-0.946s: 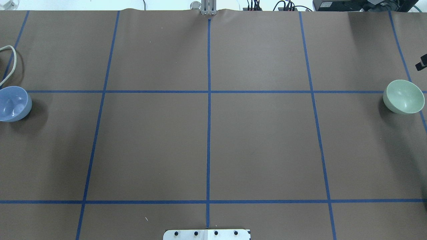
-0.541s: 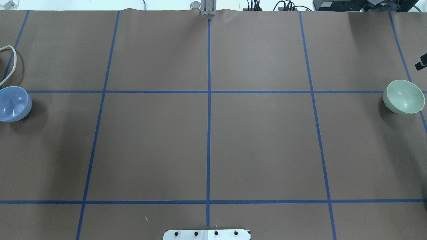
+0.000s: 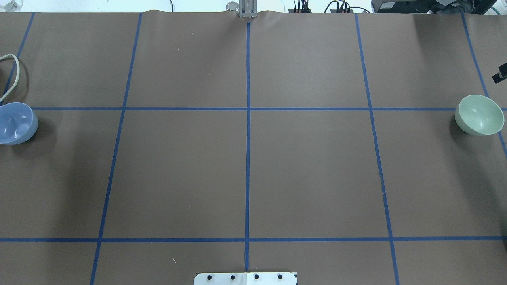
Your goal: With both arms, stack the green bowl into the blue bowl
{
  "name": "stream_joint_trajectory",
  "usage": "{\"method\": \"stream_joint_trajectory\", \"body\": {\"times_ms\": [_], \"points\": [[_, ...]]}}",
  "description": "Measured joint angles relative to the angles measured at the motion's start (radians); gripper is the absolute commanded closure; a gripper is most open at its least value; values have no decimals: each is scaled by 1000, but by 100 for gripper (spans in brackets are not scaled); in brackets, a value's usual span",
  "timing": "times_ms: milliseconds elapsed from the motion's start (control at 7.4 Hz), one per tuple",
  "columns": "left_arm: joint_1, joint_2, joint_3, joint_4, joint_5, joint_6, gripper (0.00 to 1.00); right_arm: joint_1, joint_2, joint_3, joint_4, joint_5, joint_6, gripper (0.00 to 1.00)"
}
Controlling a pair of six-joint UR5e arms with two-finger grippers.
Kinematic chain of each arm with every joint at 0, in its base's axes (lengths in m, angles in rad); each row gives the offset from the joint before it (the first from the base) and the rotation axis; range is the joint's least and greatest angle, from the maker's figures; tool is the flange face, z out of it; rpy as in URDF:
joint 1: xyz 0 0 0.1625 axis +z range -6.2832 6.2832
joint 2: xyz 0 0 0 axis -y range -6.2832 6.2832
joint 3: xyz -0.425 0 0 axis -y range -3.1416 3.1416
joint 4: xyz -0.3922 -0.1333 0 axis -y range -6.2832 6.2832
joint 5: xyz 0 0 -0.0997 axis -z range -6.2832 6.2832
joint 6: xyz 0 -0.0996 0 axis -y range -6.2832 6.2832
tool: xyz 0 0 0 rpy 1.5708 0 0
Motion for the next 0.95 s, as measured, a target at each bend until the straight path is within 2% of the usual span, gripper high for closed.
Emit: {"method": "stream_joint_trajectory", "body": {"times_ms": [946], "points": [[74, -16, 76, -29, 13, 6, 3, 0, 3, 0, -1, 0, 5, 0]]}}
